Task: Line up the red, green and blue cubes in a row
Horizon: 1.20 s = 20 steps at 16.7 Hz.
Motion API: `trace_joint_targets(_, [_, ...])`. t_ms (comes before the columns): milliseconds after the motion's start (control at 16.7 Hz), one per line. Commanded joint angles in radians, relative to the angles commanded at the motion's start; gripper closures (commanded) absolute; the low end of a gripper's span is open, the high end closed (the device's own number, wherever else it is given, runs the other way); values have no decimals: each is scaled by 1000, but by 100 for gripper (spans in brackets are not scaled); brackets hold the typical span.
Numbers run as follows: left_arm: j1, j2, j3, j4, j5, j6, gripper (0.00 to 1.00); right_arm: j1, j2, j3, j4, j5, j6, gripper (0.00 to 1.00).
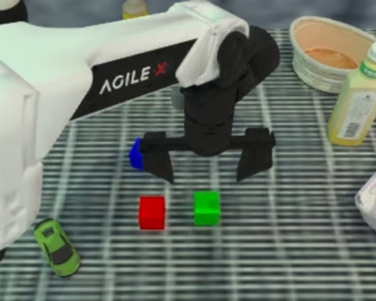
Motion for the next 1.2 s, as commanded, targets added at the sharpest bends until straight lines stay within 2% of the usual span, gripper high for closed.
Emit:
trace_joint_targets(180, [1,7,3,2,0,15,0,0,0,0,0,0,0,0])
trace_joint_targets(300, [26,18,19,-1,0,70,0,0,0,0,0,0,0,0])
trace_joint_targets(900, [278,125,141,-32,12,598,0,0,0,0,0,0,0,0])
trace_joint_targets(1020, [310,136,157,-34,13,662,0,0,0,0,0,0,0,0])
trace_joint_targets(1200, [322,140,163,-34,13,682,0,0,0,0,0,0,0,0])
